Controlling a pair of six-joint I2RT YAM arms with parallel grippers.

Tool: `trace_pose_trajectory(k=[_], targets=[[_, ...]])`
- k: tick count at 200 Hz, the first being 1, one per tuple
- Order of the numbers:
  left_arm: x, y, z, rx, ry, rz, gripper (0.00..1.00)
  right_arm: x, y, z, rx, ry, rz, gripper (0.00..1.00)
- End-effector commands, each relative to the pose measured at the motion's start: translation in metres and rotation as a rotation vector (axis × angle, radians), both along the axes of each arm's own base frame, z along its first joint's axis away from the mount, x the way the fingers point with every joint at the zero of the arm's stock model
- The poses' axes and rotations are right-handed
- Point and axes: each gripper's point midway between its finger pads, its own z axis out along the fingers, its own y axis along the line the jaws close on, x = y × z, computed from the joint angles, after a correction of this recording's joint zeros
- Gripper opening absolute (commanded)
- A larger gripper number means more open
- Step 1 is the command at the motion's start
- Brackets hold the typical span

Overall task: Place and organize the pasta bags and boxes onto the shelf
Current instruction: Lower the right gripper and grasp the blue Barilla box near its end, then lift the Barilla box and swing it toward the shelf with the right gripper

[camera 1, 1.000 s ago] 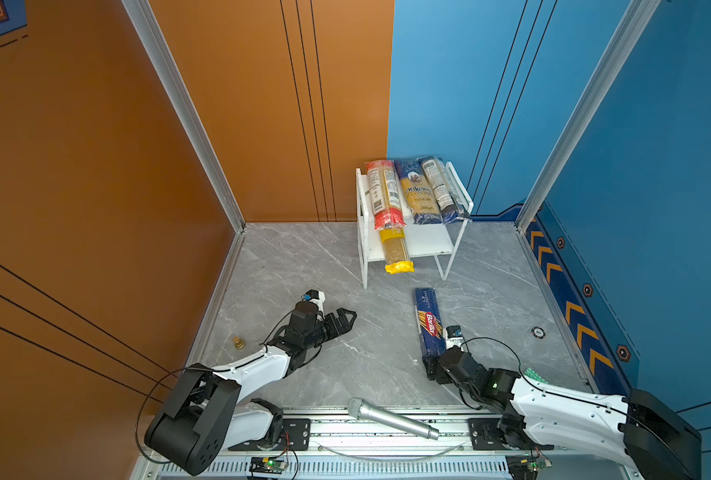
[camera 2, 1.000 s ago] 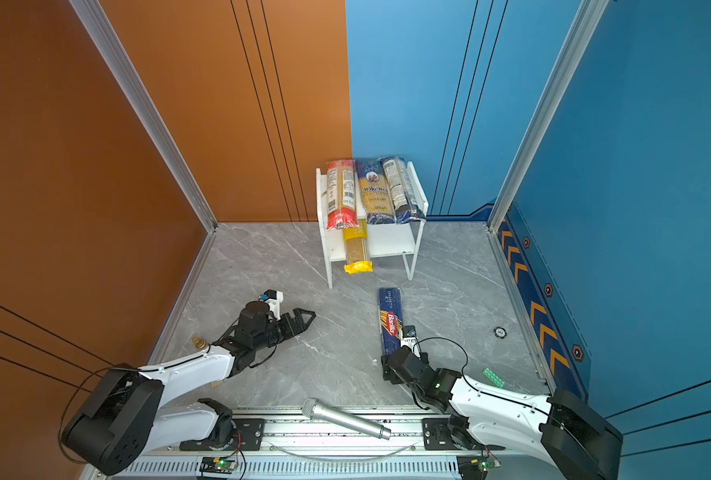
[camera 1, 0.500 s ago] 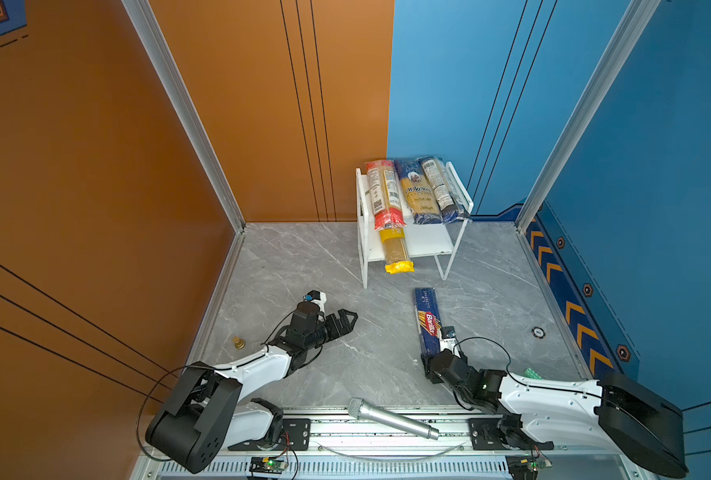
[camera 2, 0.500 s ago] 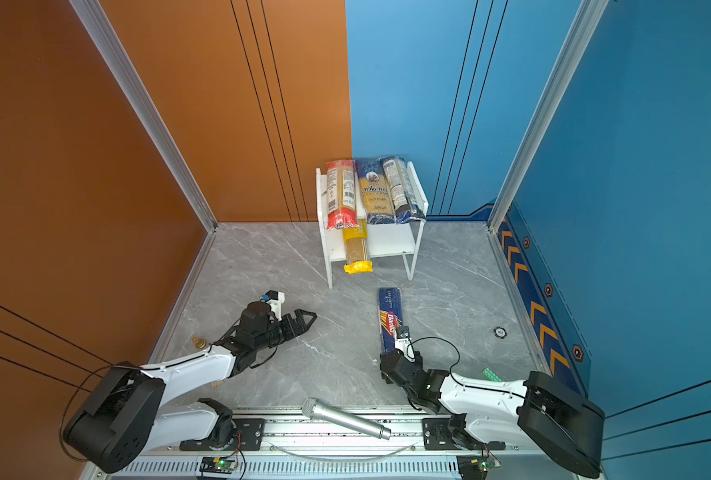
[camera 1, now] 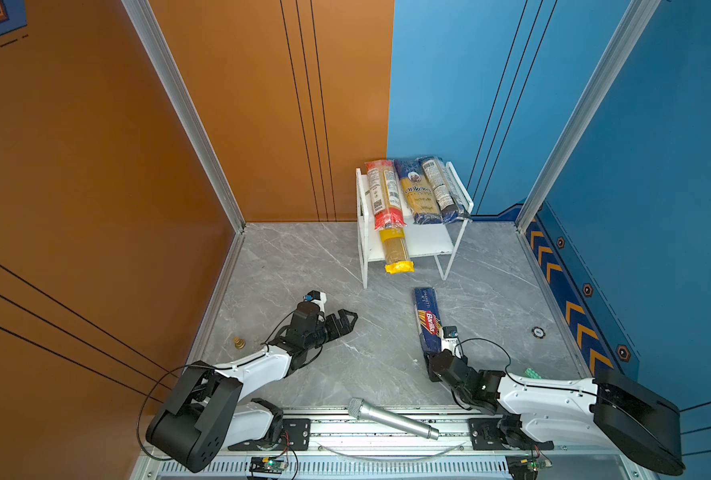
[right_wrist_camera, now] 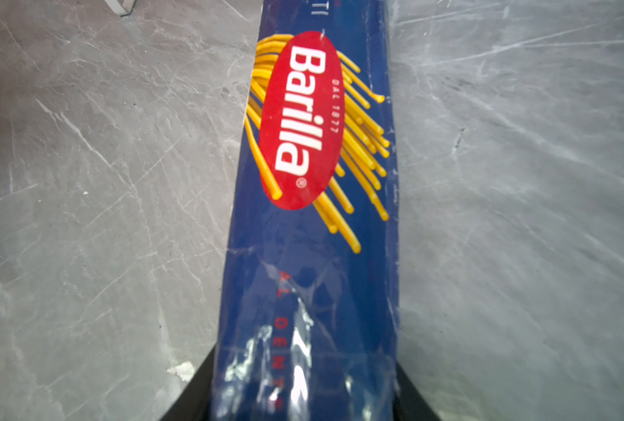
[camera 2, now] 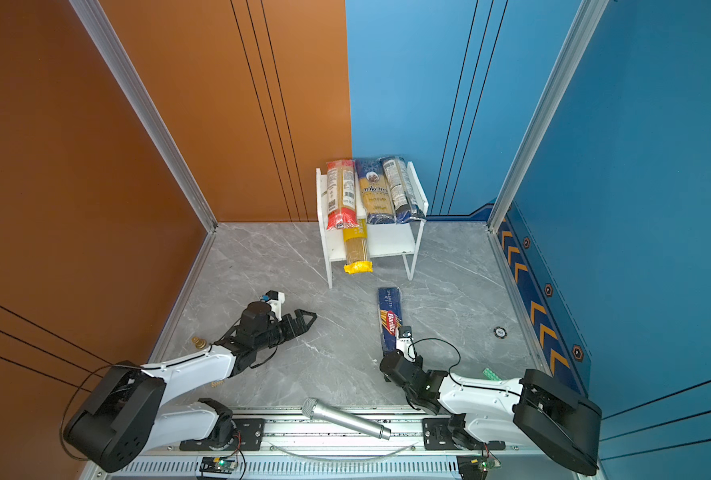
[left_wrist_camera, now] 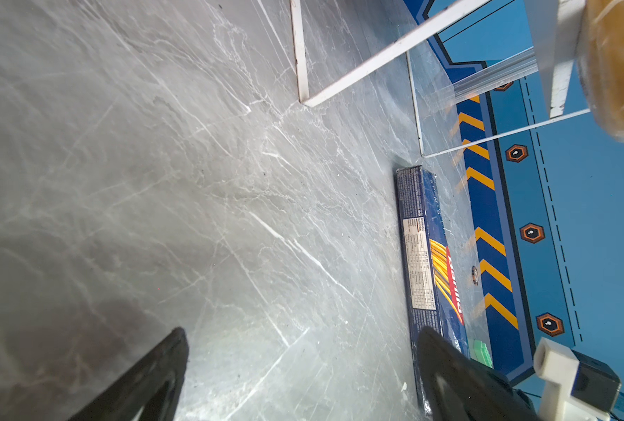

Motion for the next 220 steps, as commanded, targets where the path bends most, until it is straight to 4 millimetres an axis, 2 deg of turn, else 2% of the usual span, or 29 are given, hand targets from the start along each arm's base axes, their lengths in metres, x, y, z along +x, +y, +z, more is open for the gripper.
trace_pose_trajectory(k=[1, 81, 137, 144, 147, 220], targets=[[0.006, -0.004, 0.007, -0.002, -0.022, -0.007, 0.98, -0.022, -0.024, -0.031, -0.107, 0.102, 0.018, 0.41], [0.007, -0.006, 0.006, -0.005, -0.020, -0.011, 0.98, -0.014, -0.015, -0.019, -0.084, 0.067, 0.021, 0.15], [0.009, -0.006, 0.007, -0.008, -0.022, -0.012, 0.98, -0.010, -0.019, -0.009, -0.091, 0.047, -0.008, 0.09], [0.008, -0.006, 0.006, -0.008, -0.021, -0.013, 0.98, -0.010, -0.021, -0.008, -0.088, 0.047, -0.011, 0.05], [0.008, -0.006, 0.006, -0.009, -0.020, -0.013, 0.98, -0.009, -0.021, -0.008, -0.086, 0.045, -0.013, 0.00], [0.010, -0.008, 0.007, -0.016, -0.020, -0.018, 0.98, -0.007, -0.026, 0.015, -0.033, -0.005, -0.021, 0.00]])
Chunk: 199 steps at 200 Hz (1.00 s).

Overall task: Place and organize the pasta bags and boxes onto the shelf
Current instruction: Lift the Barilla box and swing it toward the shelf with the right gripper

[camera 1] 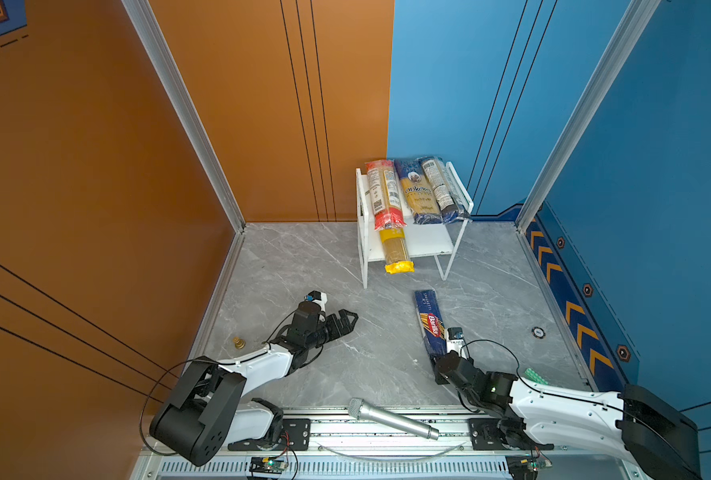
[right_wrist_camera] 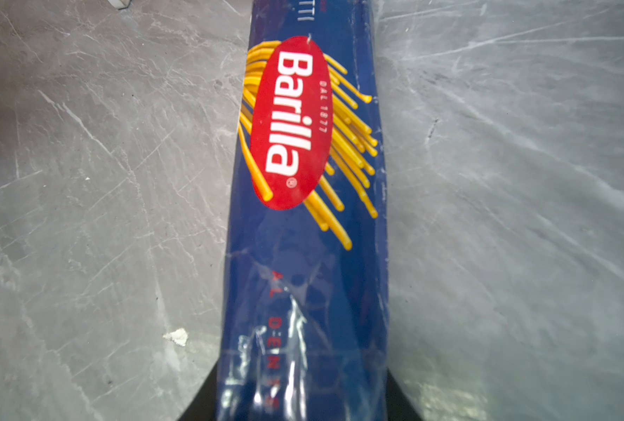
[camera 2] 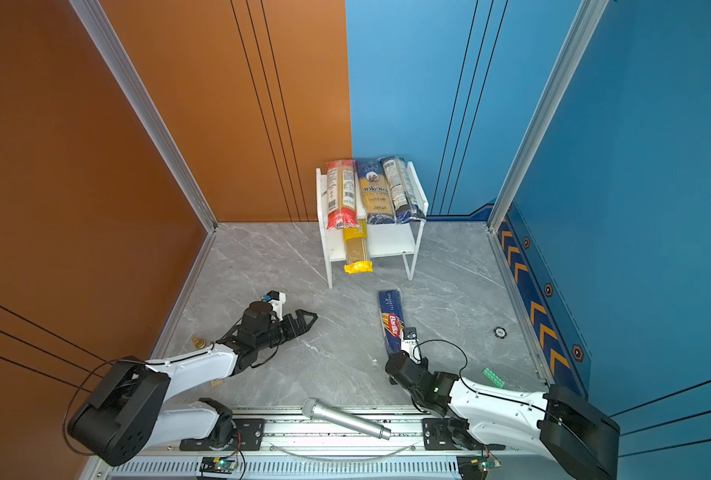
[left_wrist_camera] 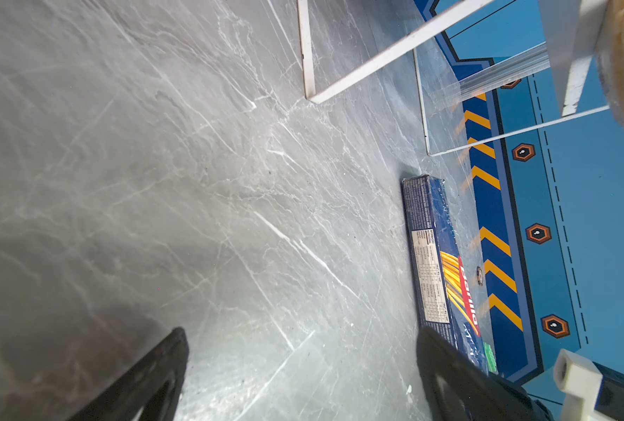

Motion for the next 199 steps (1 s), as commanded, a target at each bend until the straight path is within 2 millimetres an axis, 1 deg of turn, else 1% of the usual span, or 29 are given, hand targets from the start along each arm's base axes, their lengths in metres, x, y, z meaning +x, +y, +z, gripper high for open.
trace_pose_trajectory(k=[1, 145, 199], targets=[[0.007, -0.007, 0.012, -0.021, -0.030, -0.019, 0.98, 0.002, -0.012, 0.006, -0.026, -0.020, -0.029, 0.00], [0.007, -0.007, 0.010, -0.015, -0.027, -0.018, 0.98, 0.013, -0.003, 0.069, -0.030, -0.056, 0.025, 0.00], [0.006, -0.007, 0.010, -0.015, -0.027, -0.017, 0.98, 0.013, -0.007, 0.090, -0.004, -0.079, 0.013, 0.00]])
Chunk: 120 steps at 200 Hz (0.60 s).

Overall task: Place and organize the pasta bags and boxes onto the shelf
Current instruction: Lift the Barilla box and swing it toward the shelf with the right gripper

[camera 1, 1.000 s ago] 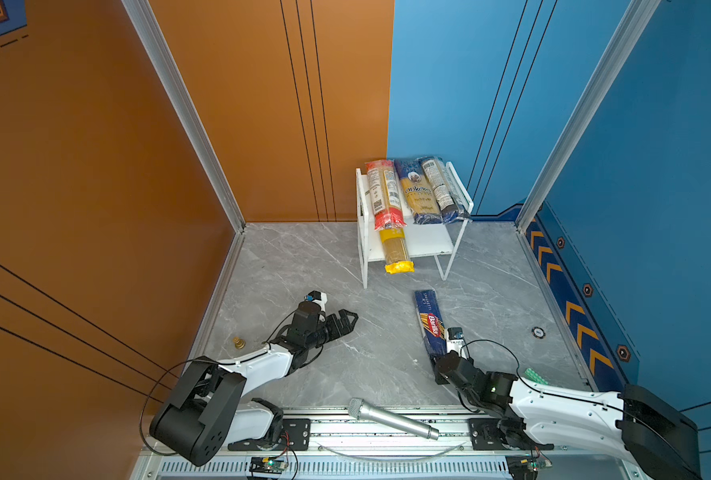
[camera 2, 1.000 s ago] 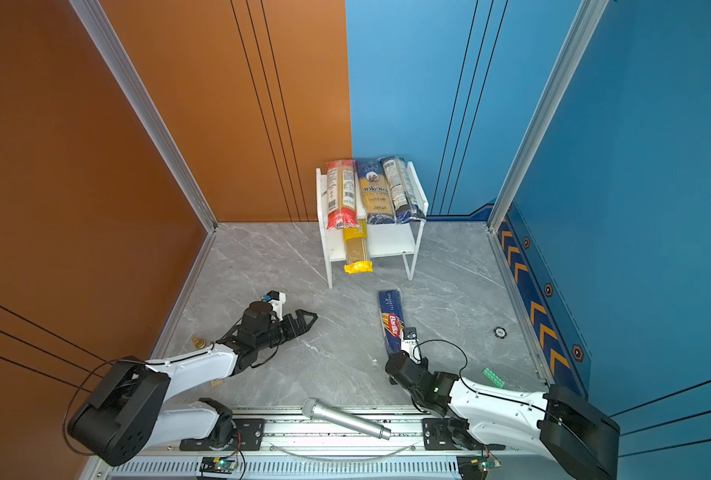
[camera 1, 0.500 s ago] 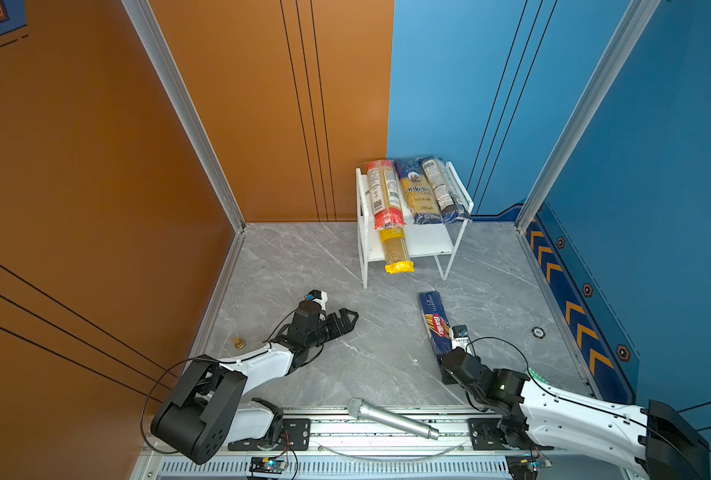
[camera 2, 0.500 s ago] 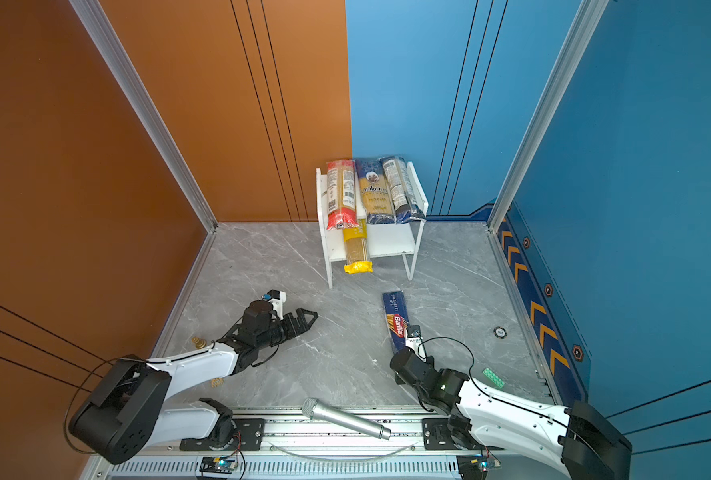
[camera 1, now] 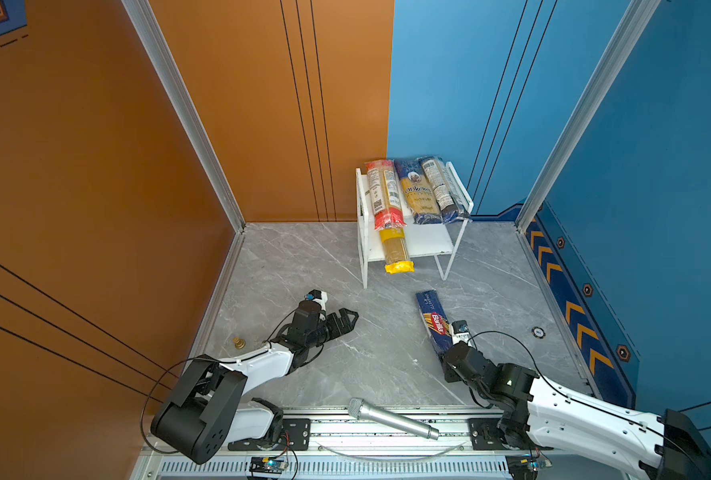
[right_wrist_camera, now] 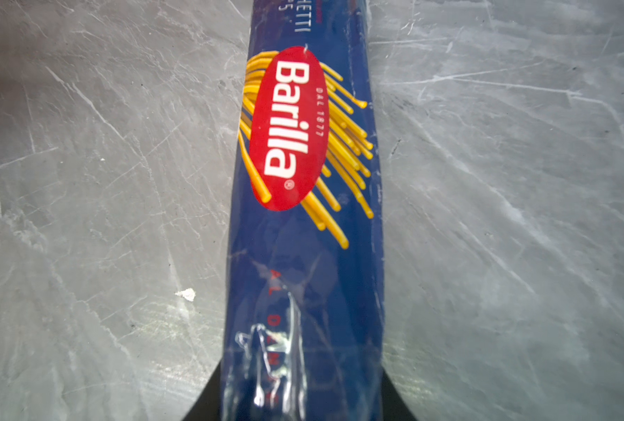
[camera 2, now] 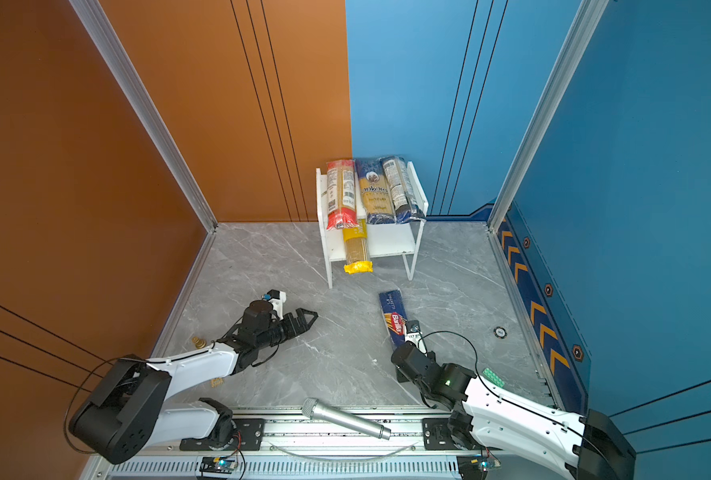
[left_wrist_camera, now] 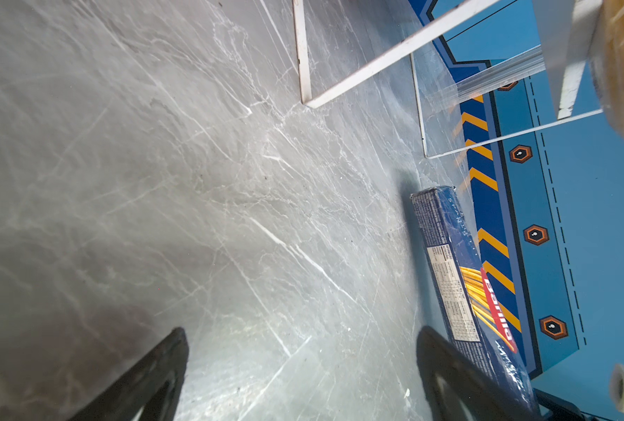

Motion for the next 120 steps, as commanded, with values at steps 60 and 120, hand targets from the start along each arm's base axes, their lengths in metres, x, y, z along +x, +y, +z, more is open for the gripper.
trace_pose_trajectory(k=[60, 120], targets=[[0.004, -0.005, 0.008, -0.013, -0.023, -0.018, 0.98, 0.024, 0.005, 0.087, 0.092, -0.204, -0.027, 0.00], [0.004, -0.006, 0.009, -0.014, -0.024, -0.022, 0.98, 0.032, 0.003, 0.123, 0.071, -0.261, -0.045, 0.00]])
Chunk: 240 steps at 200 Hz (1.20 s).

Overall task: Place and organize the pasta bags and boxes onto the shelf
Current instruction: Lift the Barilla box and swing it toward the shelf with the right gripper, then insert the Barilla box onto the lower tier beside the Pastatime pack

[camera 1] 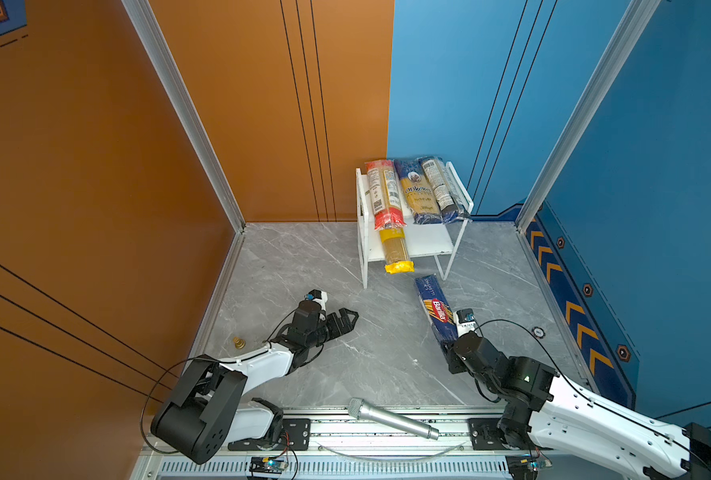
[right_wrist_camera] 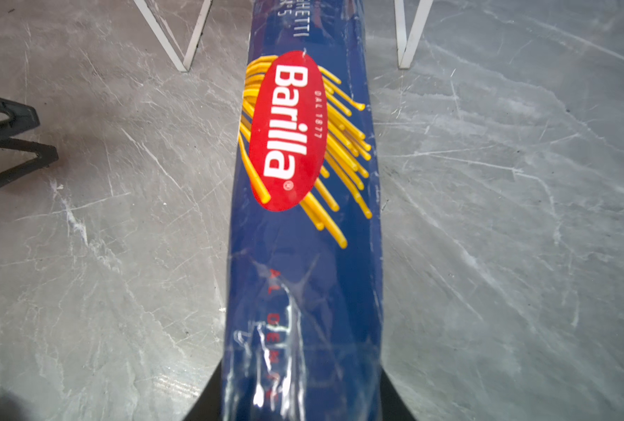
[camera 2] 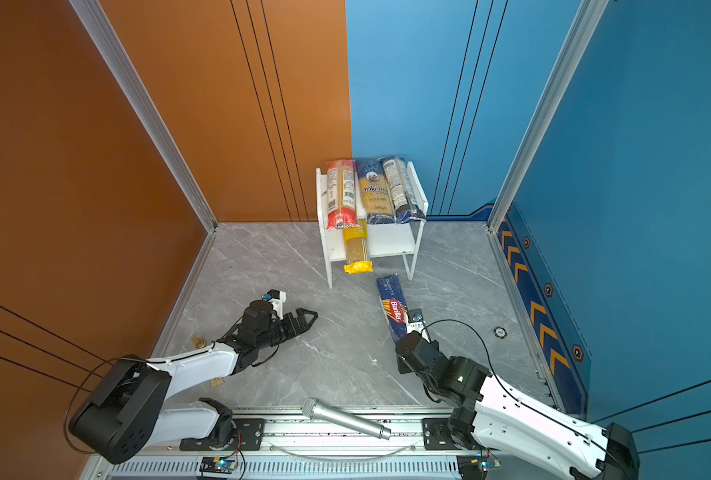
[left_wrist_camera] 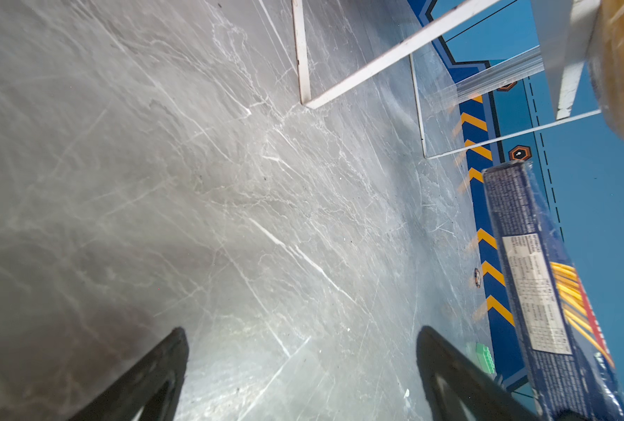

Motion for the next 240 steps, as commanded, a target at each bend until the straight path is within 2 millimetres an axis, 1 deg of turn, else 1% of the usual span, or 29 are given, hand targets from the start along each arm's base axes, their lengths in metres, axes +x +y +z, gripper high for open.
trace_pose_trajectory(k=[1, 65, 153, 171, 202, 240], targets=[[0.004, -0.006, 0.009, -0.014, -0.023, -0.022, 0.98, 0.022, -0.001, 0.057, 0.059, -0.166, -0.072, 0.00], [0.004, -0.008, 0.011, -0.019, -0.028, -0.031, 0.98, 0.028, -0.006, 0.085, 0.045, -0.222, -0.092, 0.00], [0.004, -0.018, 0.026, -0.062, -0.074, -0.080, 0.98, 0.039, -0.005, 0.115, 0.026, -0.281, -0.093, 0.00], [0.004, -0.019, 0.029, -0.068, -0.079, -0.085, 0.98, 0.043, -0.006, 0.121, 0.023, -0.291, -0.099, 0.00], [0.004, -0.022, 0.032, -0.081, -0.087, -0.098, 0.98, 0.052, -0.006, 0.125, 0.023, -0.291, -0.108, 0.00], [0.004, -0.023, 0.036, -0.087, -0.096, -0.104, 0.98, 0.069, -0.006, 0.133, 0.023, -0.282, -0.131, 0.00]])
